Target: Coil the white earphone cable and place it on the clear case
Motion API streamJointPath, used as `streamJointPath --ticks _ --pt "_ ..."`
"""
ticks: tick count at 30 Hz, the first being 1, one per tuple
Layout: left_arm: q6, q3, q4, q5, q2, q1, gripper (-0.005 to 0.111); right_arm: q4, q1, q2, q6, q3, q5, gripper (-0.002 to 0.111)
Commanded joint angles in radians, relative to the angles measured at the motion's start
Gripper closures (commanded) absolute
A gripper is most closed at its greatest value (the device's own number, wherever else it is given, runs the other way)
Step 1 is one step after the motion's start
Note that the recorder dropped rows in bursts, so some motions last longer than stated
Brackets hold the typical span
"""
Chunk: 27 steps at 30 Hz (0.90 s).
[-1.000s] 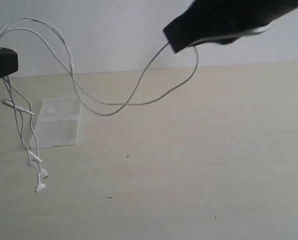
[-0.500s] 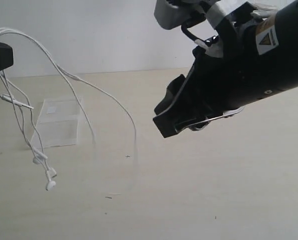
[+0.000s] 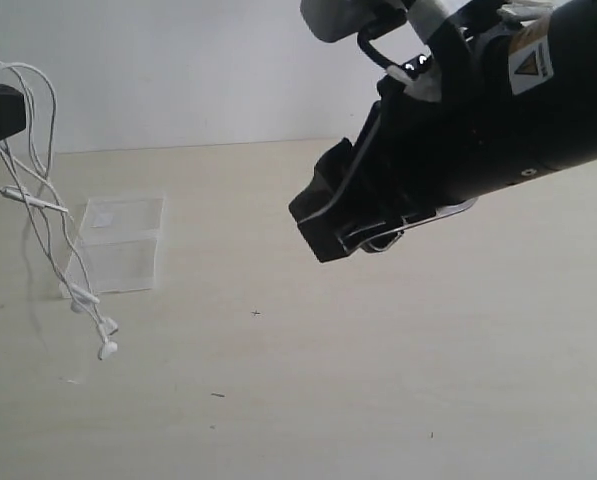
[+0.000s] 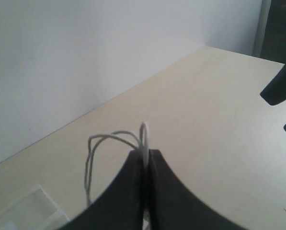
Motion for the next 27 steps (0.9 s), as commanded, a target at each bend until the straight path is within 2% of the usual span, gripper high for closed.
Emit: streamJointPath --ticks 1,6,10,18,22,27 --pt "0.055 -0.002 -0.003 -0.011 -0.029 -0.003 0.104 0.136 -0.002 -0.006 -0.166 0.017 -0.087 0.053" --pt "0.077 -0.002 -0.003 -0.022 -0.074 -0.003 0.104 0.550 -0.002 -0.006 -0.626 0.053 -0.141 0.053" --pt "0.083 -0.002 -0.003 -0.022 -0.108 -0.003 0.107 0.756 -0.002 -0.006 -0.860 0.079 -0.159 0.053" --pt "0.083 -0.002 -0.003 -0.004 -0.118 -0.003 0.107 1.057 0.000 0.067 -1.124 0.082 -0.124 0.053" --pt "0.083 -0.002 -0.003 -0.004 -0.118 -0.003 0.107 1.222 0.000 0.131 -1.166 0.082 -0.100 0.053" --pt "0.083 -0.002 -0.003 -0.010 -0.131 -0.003 0.107 1.248 0.000 0.173 -1.266 0.082 -0.098 0.053"
